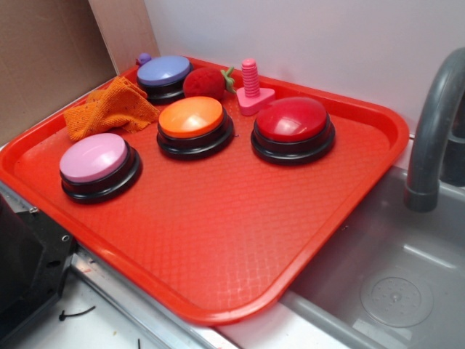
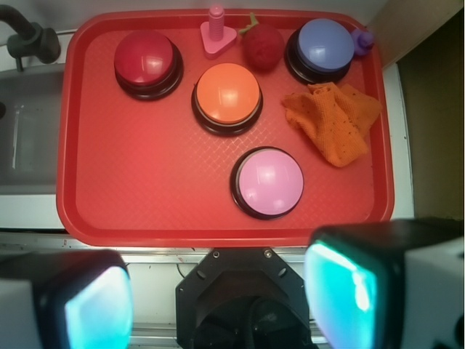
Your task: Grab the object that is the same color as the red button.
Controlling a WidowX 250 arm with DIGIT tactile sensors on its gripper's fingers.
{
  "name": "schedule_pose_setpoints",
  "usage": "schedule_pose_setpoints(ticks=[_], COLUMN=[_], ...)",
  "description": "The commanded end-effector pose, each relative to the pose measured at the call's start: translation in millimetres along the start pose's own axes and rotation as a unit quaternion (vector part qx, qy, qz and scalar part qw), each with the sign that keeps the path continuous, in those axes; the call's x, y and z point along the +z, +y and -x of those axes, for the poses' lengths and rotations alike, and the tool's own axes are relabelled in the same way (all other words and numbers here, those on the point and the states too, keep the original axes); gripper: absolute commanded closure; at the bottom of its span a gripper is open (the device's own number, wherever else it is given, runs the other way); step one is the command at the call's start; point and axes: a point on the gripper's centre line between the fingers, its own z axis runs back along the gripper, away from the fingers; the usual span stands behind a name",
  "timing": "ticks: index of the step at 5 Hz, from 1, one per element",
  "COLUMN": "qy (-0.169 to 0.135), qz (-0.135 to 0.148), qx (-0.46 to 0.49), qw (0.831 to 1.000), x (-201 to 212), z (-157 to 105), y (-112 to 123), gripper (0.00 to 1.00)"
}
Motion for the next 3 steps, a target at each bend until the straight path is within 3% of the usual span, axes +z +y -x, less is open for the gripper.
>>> schedule_pose_setpoints(ticks=[1,3], qy=[0.0,-0.045], qz=[0.0,0.002], qx=[0.0,0.197], qw=[1.0,0.979], x=[0,-27], z=[0,-18], y=[0,19], gripper=[0.0,0.0])
